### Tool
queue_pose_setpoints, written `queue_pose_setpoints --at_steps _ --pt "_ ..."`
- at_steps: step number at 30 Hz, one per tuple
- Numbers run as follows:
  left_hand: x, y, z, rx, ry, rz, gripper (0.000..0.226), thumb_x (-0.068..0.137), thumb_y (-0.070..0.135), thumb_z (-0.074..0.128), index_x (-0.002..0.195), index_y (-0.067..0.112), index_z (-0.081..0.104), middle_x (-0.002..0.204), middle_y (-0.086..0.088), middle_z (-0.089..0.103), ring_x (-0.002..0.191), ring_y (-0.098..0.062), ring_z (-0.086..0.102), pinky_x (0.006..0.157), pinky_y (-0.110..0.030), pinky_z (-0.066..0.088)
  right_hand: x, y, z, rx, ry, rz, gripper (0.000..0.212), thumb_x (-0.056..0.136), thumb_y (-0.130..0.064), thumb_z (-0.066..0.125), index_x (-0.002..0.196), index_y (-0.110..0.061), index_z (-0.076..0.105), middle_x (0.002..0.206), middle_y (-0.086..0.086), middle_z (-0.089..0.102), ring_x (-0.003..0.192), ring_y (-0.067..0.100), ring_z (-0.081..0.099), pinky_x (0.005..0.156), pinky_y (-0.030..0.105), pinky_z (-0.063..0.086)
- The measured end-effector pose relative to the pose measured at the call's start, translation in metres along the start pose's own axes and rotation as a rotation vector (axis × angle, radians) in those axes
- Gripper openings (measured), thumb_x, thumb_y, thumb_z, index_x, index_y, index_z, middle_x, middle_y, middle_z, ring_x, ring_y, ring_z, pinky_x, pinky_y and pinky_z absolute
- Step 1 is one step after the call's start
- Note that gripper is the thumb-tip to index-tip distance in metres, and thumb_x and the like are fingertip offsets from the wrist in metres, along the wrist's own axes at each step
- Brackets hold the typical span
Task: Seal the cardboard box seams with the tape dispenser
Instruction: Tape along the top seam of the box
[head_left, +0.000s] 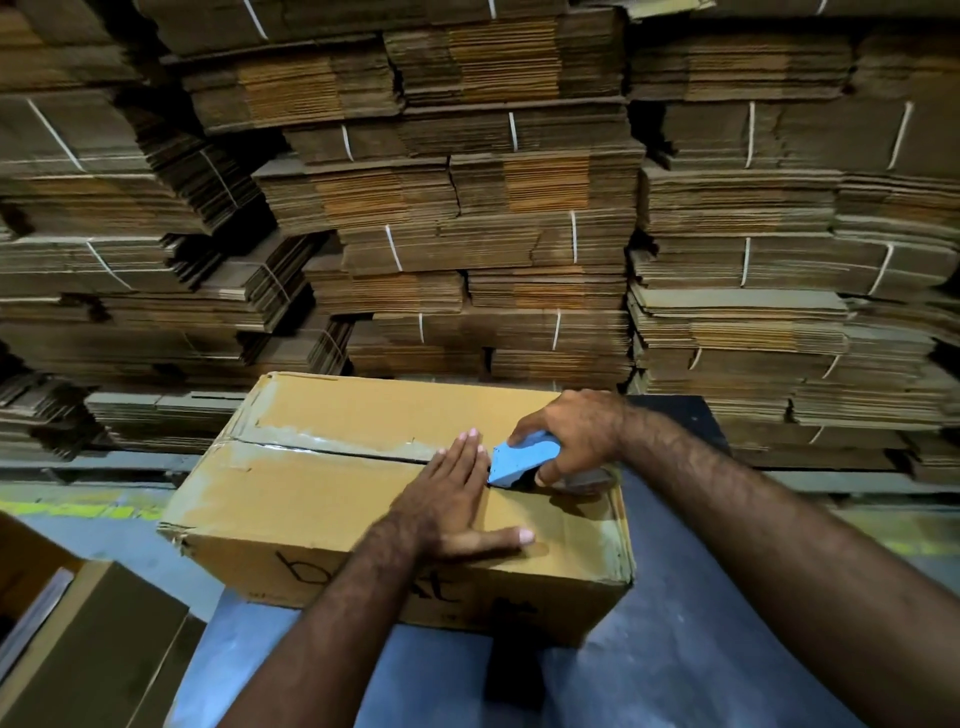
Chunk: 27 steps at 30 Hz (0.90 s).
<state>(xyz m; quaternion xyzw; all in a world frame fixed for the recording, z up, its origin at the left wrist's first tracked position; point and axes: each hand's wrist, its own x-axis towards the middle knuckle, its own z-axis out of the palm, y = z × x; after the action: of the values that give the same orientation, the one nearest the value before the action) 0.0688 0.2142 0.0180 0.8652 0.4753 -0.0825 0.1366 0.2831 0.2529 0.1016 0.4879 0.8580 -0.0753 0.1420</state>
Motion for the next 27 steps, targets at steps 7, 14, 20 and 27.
queue_pose_setpoints --at_steps 7,14,20,27 --pt "-0.014 -0.002 0.007 0.071 0.049 0.079 0.142 0.057 0.107 0.021 0.156 0.012 -0.017 0.163 -0.002 -0.027 0.150 -0.015 -0.023 0.125 -0.042 -0.001 0.000 0.005 -0.001 0.021 0.006 -0.041 0.064 0.083 -0.054 0.065 0.142 -0.038 0.047 0.133 -0.009 0.058 0.107 0.011 0.051 0.078 0.029 0.038" --pt "-0.014 -0.006 0.007 0.054 0.035 0.089 0.139 0.060 0.104 0.028 0.157 0.015 -0.016 0.162 0.002 -0.029 0.149 -0.011 -0.025 0.125 -0.038 -0.006 -0.040 0.051 -0.008 0.049 -0.035 -0.094 0.065 0.087 -0.057 0.061 0.146 -0.041 0.040 0.119 -0.010 0.060 0.083 0.000 0.044 0.067 0.014 0.033" --pt "-0.011 -0.002 0.009 0.091 0.045 0.073 0.142 0.058 0.106 0.025 0.156 0.011 -0.016 0.162 -0.003 -0.029 0.149 -0.015 -0.027 0.125 -0.042 -0.006 -0.024 0.031 0.003 -0.118 -0.032 -0.003 0.069 0.074 -0.063 0.057 0.140 -0.046 0.047 0.120 -0.013 0.063 0.093 0.010 0.053 0.069 0.030 0.047" --pt "0.014 0.032 0.002 0.037 0.023 0.033 0.147 0.056 0.105 0.028 0.155 0.006 -0.018 0.160 -0.010 -0.032 0.148 -0.021 -0.029 0.124 -0.044 -0.006 -0.029 0.033 -0.001 -0.085 -0.014 0.045 0.066 0.076 -0.058 0.062 0.139 -0.043 0.050 0.123 -0.015 0.064 0.090 0.007 0.048 0.068 0.029 0.044"
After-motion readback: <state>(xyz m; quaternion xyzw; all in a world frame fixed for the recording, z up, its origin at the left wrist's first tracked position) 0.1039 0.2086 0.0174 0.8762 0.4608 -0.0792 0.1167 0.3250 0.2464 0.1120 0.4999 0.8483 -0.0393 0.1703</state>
